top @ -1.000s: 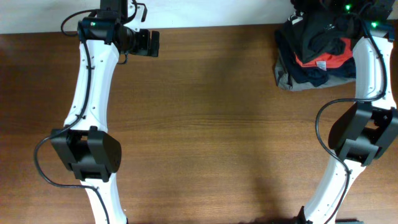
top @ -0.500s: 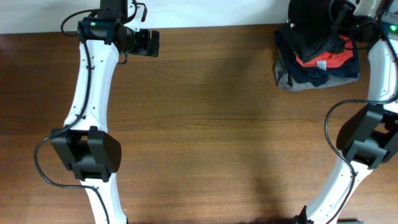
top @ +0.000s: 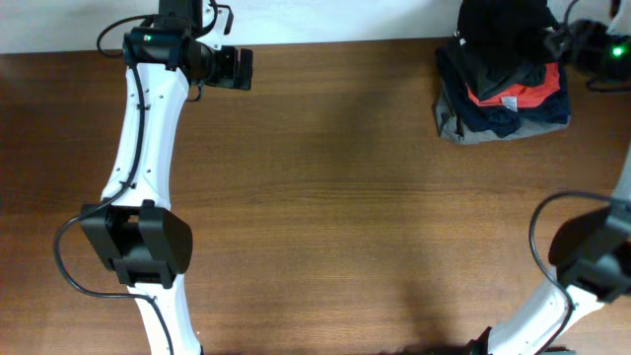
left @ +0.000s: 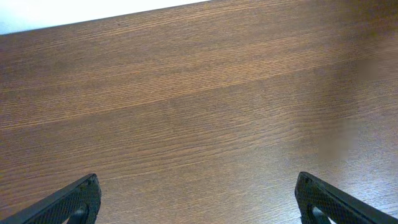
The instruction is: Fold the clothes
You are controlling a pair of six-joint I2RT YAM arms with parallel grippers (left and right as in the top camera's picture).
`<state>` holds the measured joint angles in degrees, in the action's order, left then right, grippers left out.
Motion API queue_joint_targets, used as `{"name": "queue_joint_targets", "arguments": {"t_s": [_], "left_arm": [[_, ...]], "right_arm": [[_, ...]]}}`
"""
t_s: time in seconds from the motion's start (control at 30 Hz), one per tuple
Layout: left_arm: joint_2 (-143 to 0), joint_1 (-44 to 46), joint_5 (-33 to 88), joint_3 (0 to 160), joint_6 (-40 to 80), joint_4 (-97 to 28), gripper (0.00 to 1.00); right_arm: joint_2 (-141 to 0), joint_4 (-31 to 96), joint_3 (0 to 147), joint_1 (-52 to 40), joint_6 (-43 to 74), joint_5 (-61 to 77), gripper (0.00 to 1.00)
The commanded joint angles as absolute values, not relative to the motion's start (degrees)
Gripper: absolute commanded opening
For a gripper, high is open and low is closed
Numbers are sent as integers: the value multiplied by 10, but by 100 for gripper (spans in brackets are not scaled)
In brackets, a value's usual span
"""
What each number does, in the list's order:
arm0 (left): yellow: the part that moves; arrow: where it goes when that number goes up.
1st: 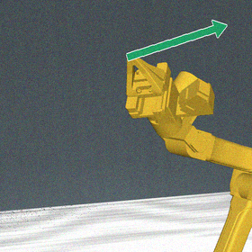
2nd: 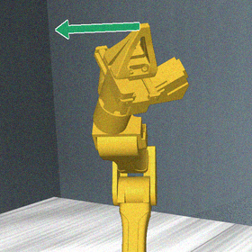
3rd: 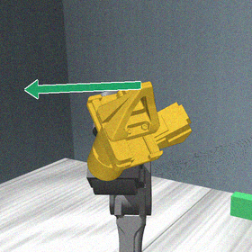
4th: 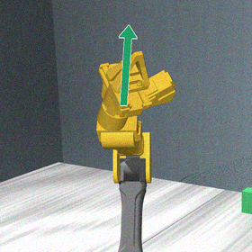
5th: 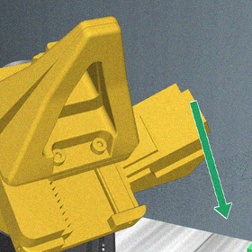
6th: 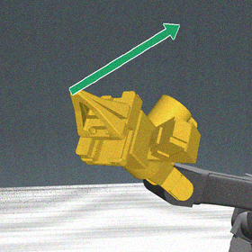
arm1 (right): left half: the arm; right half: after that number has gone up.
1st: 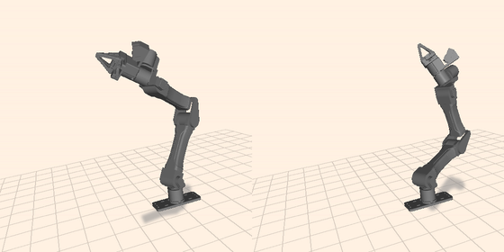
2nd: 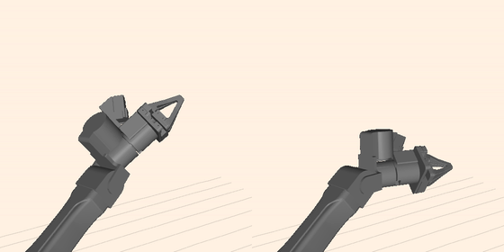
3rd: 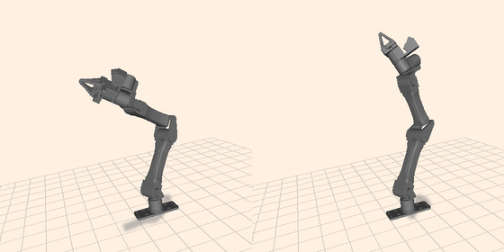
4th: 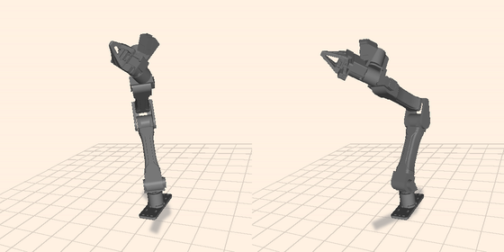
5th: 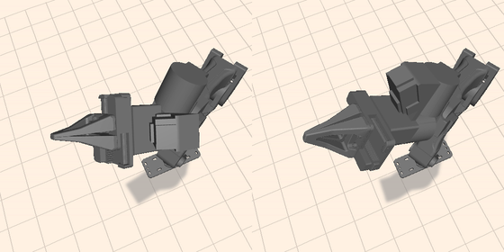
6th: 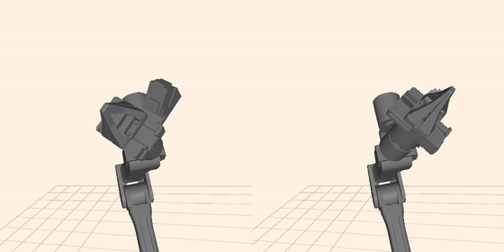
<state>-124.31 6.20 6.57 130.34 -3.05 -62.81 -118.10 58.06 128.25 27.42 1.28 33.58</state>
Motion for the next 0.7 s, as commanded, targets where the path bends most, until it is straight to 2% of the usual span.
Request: {"name": "queue_joint_targets", "arguments": {"t_s": [0.0, 0.03, 0.1, 0.23, 0.4, 0.67], "left_arm": [[-1248, 62, 62, 1305, -40, -628, 99], [-1248, 62, 62, 1305, -40, -626, 99], [-1248, 62, 62, 1305, -39, -624, 99], [-1248, 62, 62, 1305, -39, -622, 99], [-1248, 62, 62, 1305, -39, -623, 99], [-1248, 62, 62, 1305, -39, -618, 99]], "right_arm": [[-1136, 554, 1296, 257, -142, 335, 88], [-1136, 545, 1296, 249, -175, 320, 95], [-1146, 522, 1296, 226, -218, 251, 100], [-1183, 433, 1295, 194, -228, 173, 99], [-1245, 313, 1295, 176, -250, 170, 99], [-1331, 223, 1295, 177, -201, 171, 99]]}}
